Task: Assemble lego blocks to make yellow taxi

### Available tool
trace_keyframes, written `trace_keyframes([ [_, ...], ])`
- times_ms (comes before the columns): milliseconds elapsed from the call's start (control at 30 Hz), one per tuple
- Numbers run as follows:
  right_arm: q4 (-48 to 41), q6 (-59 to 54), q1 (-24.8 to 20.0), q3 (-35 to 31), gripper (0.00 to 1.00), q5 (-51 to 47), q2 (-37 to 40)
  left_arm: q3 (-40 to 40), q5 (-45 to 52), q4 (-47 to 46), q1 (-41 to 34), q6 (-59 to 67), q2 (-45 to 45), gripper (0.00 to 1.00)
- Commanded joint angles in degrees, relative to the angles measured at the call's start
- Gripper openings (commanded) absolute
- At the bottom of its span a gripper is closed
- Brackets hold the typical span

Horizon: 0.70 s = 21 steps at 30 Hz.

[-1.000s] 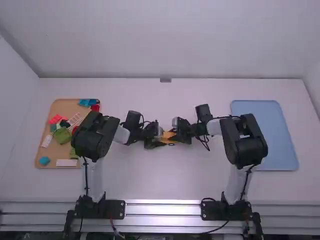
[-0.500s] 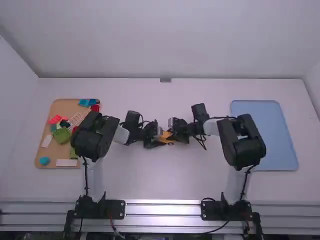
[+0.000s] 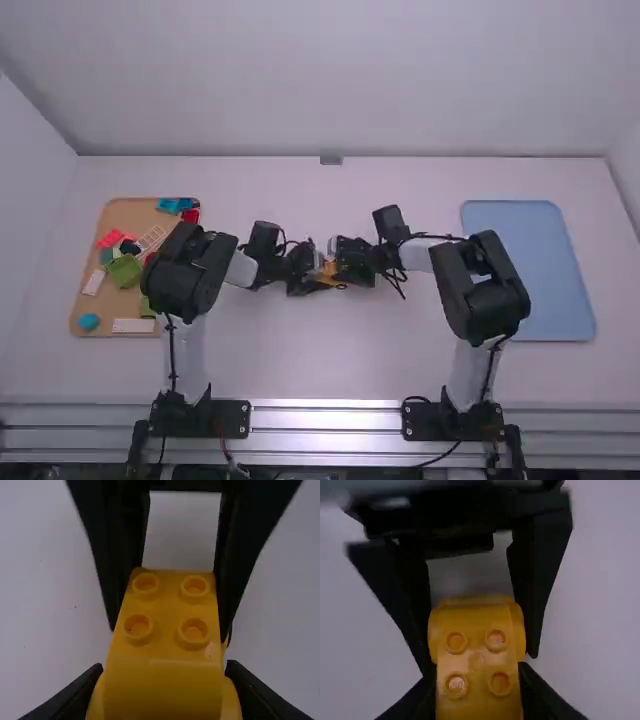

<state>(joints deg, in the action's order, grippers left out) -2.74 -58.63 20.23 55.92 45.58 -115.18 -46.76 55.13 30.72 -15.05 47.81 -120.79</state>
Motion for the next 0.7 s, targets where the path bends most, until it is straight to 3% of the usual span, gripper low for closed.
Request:
trace_keyframes([
  [0, -1.27, 1.79, 0.00, 1.18, 0.43, 0.35, -2.10, 0.28, 1.36, -0.24, -0.48, -0.87, -0.92, 0.43],
  [167, -2.19, -4.59, -3.34, 3.54, 0.50, 12.92, -1.62, 0.28, 1.33, -0.24, -0.39, -0.98, -0.92, 0.41],
  [433, -2.84, -8.28, -7.39, 4.37, 0.52, 22.97, 0.22, 0.28, 1.31, -0.22, -0.39, -0.90, -0.92, 0.40],
  [567, -11.15, -15.54, -9.55, 4.44, 0.56, 24.65, 3.17, 0.28, 1.05, -0.24, -0.39, -0.90, -0.92, 0.46],
  [667, -20.41, -21.53, -11.78, 4.37, 0.71, 21.81, 6.01, 0.28, 0.83, -0.22, -0.39, -0.90, -0.92, 0.63],
])
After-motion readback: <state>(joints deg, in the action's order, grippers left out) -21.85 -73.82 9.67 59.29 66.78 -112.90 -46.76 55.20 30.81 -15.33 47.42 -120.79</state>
